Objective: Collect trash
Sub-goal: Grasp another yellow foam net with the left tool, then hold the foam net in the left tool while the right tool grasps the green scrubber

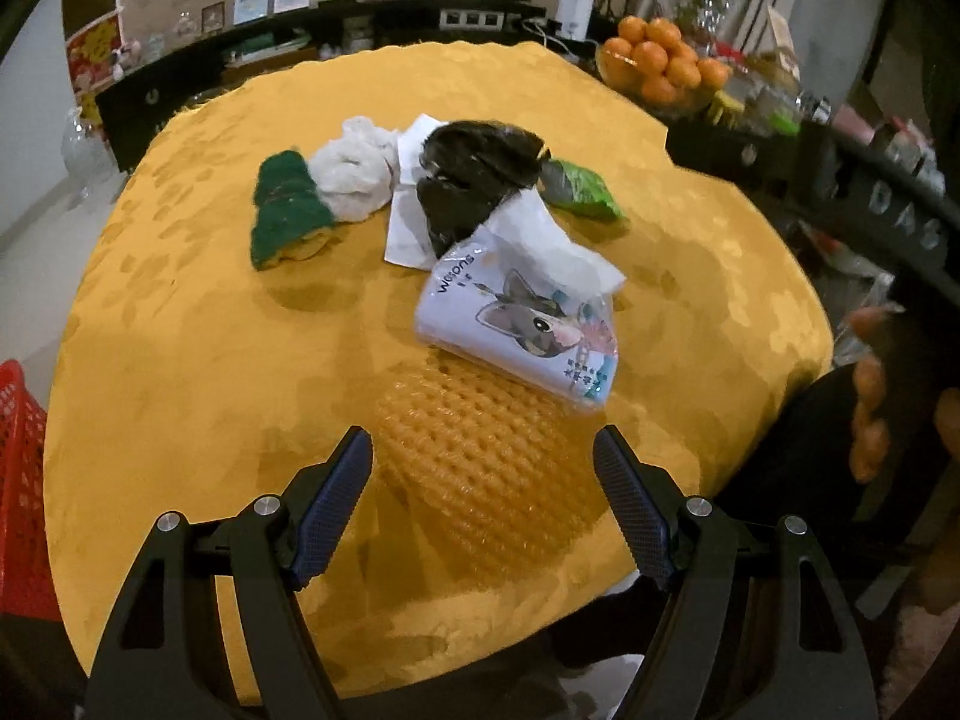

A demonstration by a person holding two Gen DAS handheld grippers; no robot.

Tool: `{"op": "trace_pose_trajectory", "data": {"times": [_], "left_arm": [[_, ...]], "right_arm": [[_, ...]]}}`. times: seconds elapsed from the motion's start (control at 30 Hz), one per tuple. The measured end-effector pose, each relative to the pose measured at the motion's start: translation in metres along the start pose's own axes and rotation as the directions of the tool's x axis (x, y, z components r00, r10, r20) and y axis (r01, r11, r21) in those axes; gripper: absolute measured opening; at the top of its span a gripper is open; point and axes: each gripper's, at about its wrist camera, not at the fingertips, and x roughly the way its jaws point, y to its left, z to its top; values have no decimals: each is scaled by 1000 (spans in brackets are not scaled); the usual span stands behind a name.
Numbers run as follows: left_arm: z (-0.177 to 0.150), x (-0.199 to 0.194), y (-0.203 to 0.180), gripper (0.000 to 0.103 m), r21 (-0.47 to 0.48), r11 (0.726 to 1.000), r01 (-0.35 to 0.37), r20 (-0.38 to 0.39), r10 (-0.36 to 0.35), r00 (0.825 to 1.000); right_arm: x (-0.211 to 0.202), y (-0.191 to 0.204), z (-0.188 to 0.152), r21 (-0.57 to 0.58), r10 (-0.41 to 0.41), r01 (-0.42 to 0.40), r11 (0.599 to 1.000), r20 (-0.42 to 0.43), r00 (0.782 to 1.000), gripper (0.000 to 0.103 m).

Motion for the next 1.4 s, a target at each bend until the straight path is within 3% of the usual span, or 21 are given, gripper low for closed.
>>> {"op": "trace_pose_trajectory", "data": {"times": [0.17,0.27,0.37,0.73,0.97,1.23,1.4], "left_arm": [[-2,3,0,45,6,1000,21,3,-21,1000],[-3,2,4,34,-8,999,44,10,-44,999],[-4,-1,8,29,-29,998,52,16,-52,999],[-4,-45,59,29,-96,995,-36,117,47,992],[1,-72,108,29,-177,974,-139,172,170,970],[10,-98,157,29,-207,945,-254,222,298,928],[2,-102,187,29,-294,928,-227,238,301,923]], "right_arm": [[1,0,-1,1,0,0,1000,-2,1000,90],[1,0,-1,2,-2,2,1000,-2,1000,90],[1,0,-1,1,-3,3,1000,-2,1000,90],[3,3,-2,-21,-8,8,1000,-3,1000,90],[6,17,-5,-80,-26,25,996,-8,1000,90],[1,46,-2,-159,20,-16,987,22,1000,90],[13,83,6,-222,88,-89,971,-15,996,90]]}}
